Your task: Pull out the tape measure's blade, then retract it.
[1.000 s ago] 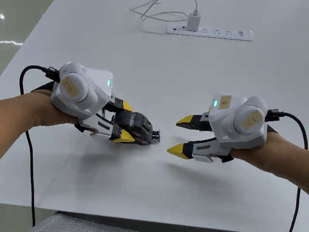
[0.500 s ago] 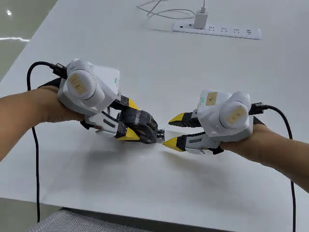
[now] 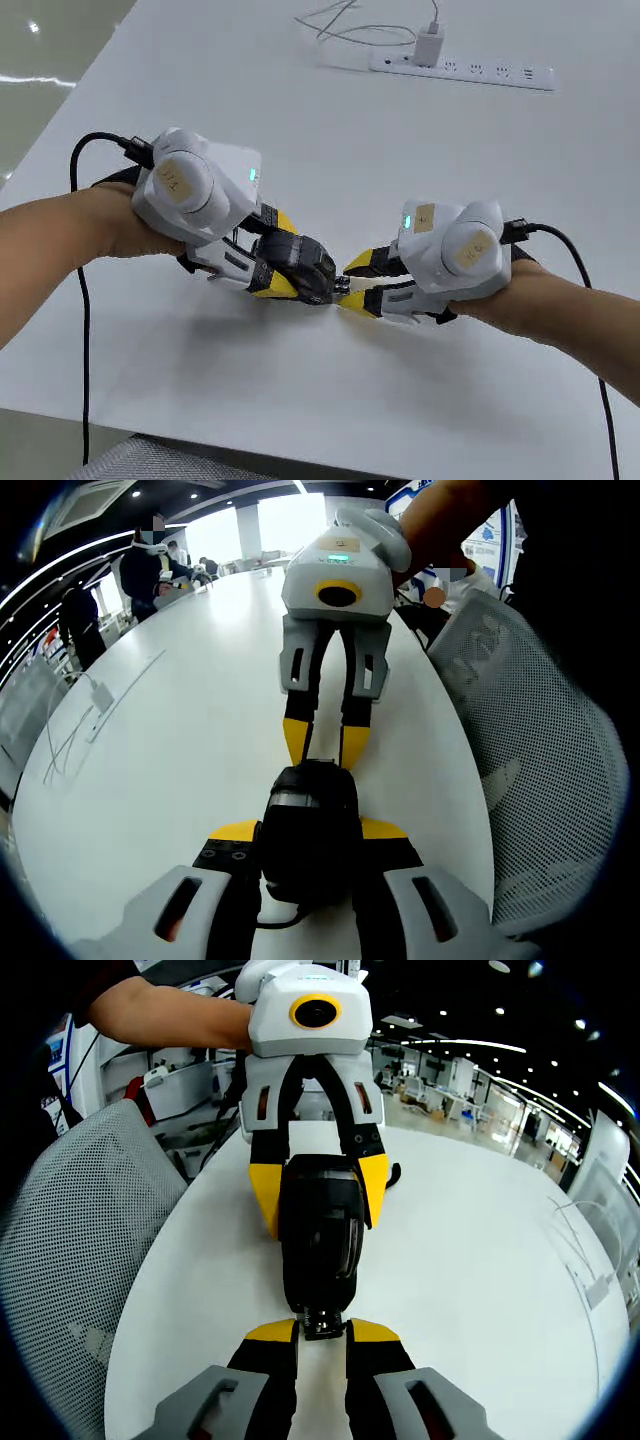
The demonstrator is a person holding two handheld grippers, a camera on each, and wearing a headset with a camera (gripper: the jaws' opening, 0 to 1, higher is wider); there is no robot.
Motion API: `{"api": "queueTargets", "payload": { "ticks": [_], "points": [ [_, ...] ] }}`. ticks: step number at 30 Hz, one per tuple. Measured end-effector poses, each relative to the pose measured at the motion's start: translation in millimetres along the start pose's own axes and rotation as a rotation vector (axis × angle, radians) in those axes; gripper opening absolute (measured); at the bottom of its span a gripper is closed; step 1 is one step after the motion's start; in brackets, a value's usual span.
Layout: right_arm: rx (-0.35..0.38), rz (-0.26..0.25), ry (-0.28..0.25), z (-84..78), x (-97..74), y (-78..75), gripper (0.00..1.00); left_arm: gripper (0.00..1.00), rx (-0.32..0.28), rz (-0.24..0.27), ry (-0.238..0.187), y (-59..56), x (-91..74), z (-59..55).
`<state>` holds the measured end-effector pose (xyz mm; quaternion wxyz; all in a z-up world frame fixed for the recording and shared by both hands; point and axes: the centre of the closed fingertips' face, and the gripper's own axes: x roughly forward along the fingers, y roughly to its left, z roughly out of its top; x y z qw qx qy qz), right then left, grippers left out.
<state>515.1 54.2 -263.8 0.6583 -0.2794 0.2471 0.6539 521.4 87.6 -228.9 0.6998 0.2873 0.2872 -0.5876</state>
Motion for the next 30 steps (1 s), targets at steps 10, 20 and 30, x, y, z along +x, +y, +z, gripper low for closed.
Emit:
{"api": "queueTargets", "payload": {
  "ticks": [10, 20, 30],
  "points": [
    [-0.052, 0.021, -0.016, 3.3, 1.6, 0.0, 0.12, 0.30, 0.006, 0.001, 0.009, 0.0, 0.4, -0.4],
    [-0.070, 0.054, -0.034, 3.2, 2.0, -0.1, 0.10, 0.30, 0.010, 0.000, 0.012, 0.0, 1.1, -0.3],
    [-0.084, 0.109, -0.049, 3.8, 2.1, 2.2, 0.09, 0.29, 0.009, -0.003, 0.005, 0.1, 1.0, -0.5]
  ]
}}
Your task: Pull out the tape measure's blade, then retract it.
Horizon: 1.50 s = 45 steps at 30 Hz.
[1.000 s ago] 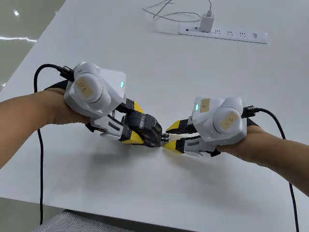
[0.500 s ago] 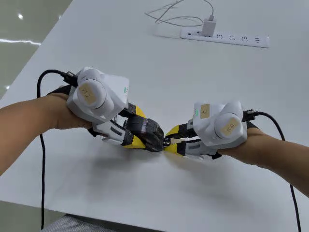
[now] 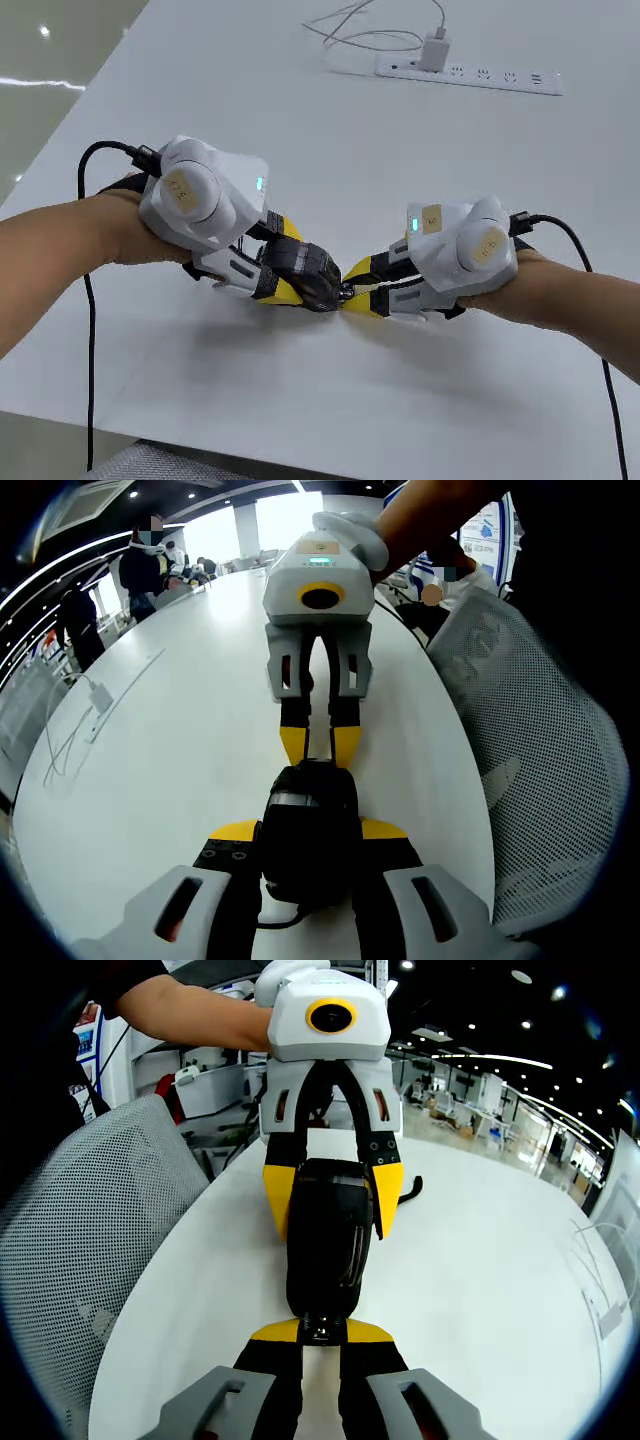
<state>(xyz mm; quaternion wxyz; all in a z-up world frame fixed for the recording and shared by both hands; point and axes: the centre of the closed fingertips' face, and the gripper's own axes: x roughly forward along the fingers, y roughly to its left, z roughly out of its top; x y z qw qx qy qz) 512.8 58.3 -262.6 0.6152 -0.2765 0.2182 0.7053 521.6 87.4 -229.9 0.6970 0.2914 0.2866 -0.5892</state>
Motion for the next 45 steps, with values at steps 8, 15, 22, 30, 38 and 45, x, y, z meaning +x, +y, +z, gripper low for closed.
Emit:
{"api": "queueTargets", "payload": {
  "ticks": [8, 15, 22, 30, 38, 45],
  "points": [
    [-0.007, 0.011, -0.001, -0.5, -0.3, 0.5, 0.08, 0.29, -0.003, -0.006, -0.002, -0.3, 0.1, 0.1],
    [-0.007, 0.017, 0.015, -0.6, -0.2, 1.2, 0.08, 0.29, -0.005, -0.006, -0.001, -0.3, 0.1, 0.0],
    [-0.015, 0.023, 0.030, -1.9, -0.9, 1.2, 0.08, 0.29, -0.006, -0.005, 0.001, -0.2, -0.3, -0.2],
    [-0.016, 0.026, 0.040, -3.2, -1.9, 1.4, 0.07, 0.28, -0.004, -0.008, 0.005, -0.2, 0.2, -0.1],
    [-0.010, 0.030, 0.053, -4.4, -3.1, 1.2, 0.07, 0.28, -0.008, -0.008, 0.008, -0.2, 0.5, -0.2],
    [-0.009, 0.033, 0.069, -5.7, -4.2, 1.0, 0.07, 0.28, -0.013, -0.004, 0.008, -0.4, 0.3, -0.4]
  ]
}}
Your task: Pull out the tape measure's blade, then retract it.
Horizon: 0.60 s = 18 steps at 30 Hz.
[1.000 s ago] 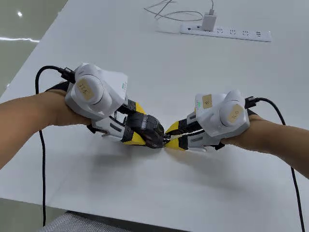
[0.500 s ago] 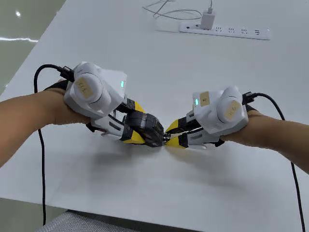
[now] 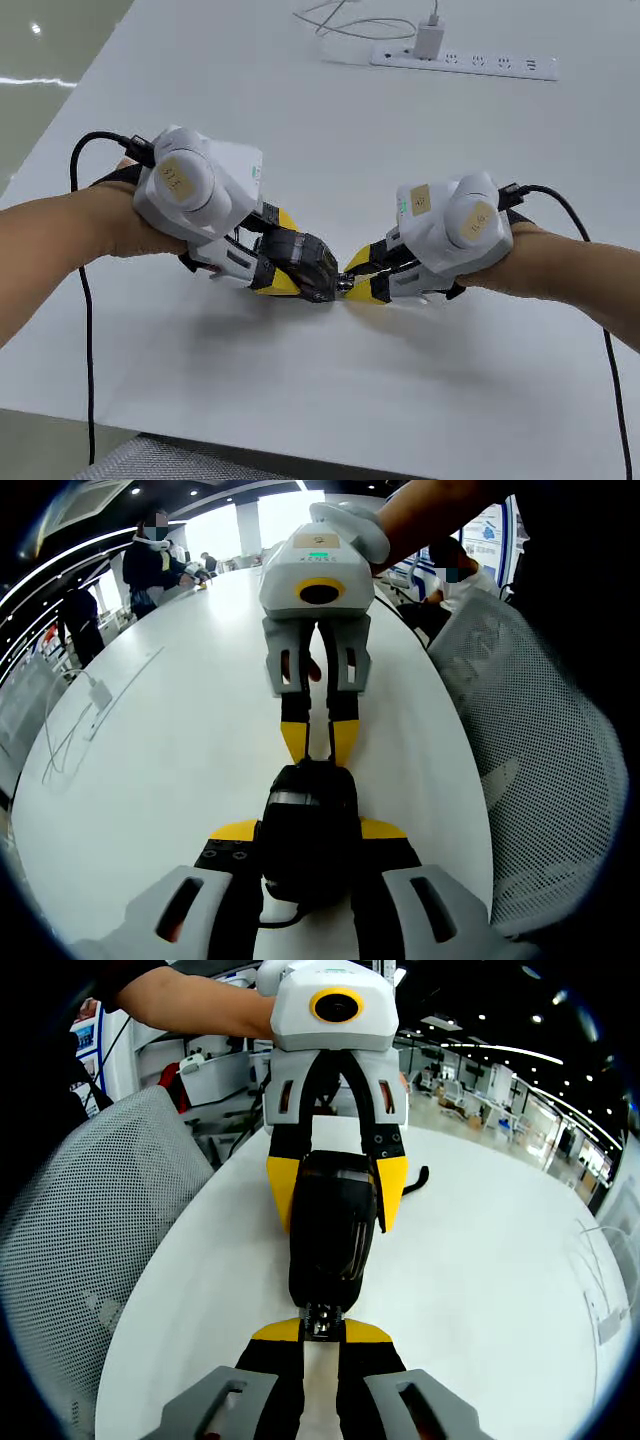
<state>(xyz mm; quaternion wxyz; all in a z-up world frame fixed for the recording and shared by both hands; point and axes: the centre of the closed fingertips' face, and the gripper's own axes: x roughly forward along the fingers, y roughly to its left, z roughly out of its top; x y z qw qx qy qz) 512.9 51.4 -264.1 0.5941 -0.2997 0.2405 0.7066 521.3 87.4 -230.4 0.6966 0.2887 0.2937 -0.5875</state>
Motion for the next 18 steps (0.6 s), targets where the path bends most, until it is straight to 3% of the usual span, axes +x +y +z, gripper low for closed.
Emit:
{"api": "queueTargets", "payload": {
  "ticks": [18],
  "points": [
    [0.024, -0.002, 0.032, -12.9, -12.0, 1.5, 0.07, 0.28, 0.002, 0.003, 0.000, 0.2, 0.5, 0.4]
  ]
}}
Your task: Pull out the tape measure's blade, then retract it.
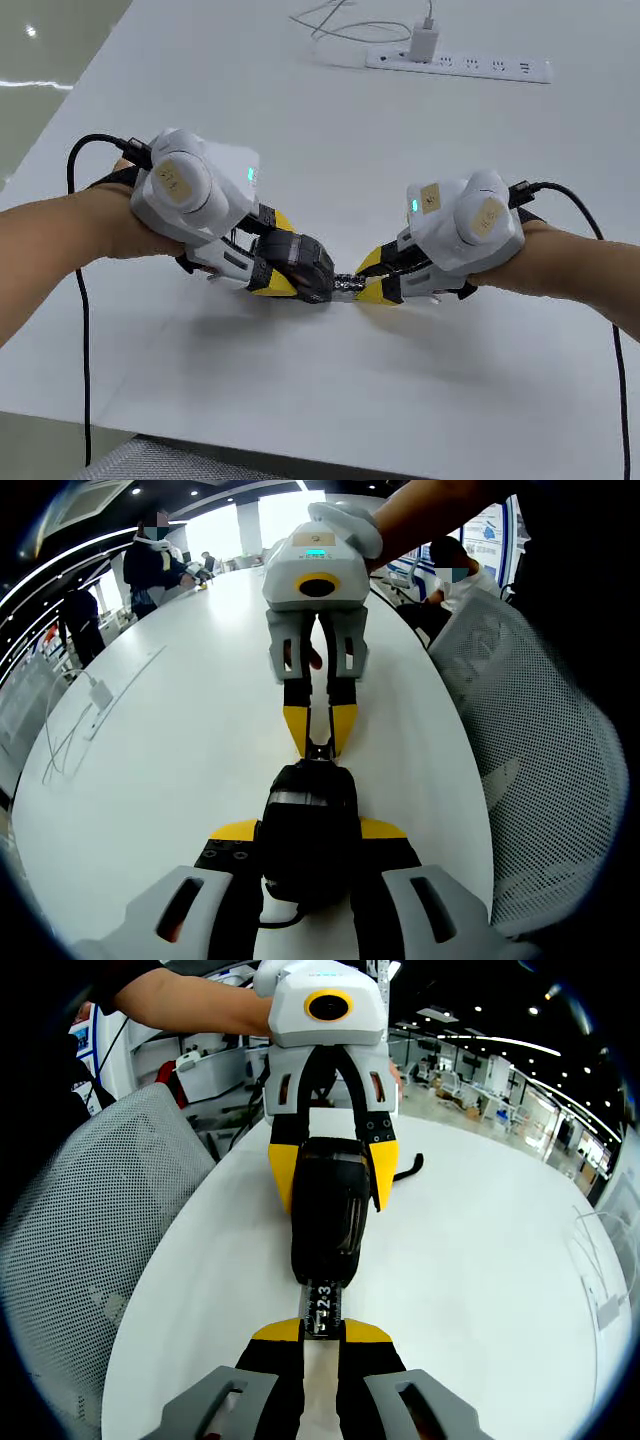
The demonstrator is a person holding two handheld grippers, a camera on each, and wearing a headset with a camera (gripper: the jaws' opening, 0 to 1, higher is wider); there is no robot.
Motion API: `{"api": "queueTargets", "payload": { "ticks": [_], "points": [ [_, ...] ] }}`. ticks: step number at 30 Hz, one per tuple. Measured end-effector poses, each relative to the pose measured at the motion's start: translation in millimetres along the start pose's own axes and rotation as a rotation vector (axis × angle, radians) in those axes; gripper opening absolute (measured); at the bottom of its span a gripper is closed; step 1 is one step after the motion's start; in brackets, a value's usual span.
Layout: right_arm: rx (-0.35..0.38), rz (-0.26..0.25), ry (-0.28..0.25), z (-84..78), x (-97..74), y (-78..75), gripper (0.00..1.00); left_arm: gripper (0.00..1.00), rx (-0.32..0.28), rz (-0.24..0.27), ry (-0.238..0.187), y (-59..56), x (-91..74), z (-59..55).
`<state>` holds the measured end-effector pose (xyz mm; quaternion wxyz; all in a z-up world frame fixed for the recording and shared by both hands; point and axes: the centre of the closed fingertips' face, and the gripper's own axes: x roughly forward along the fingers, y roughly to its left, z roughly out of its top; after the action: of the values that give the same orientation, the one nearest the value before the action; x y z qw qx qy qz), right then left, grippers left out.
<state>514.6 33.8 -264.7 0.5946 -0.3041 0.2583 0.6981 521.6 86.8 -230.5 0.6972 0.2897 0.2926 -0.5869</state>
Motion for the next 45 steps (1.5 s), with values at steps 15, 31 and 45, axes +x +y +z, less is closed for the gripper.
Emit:
{"api": "queueTargets", "payload": {
  "ticks": [15, 31, 45],
  "points": [
    [0.007, -0.009, 0.023, -15.4, -14.2, 1.6, 0.07, 0.28, -0.002, -0.003, 0.001, 0.1, 0.1, -0.2],
    [0.024, -0.026, 0.040, -34.7, -29.7, 1.9, 0.07, 0.28, -0.001, -0.004, -0.001, -0.5, 0.5, 0.1],
    [0.042, -0.043, 0.049, -52.6, -45.0, 4.2, 0.07, 0.28, 0.001, -0.006, 0.001, -0.7, 0.6, 0.3]
  ]
}}
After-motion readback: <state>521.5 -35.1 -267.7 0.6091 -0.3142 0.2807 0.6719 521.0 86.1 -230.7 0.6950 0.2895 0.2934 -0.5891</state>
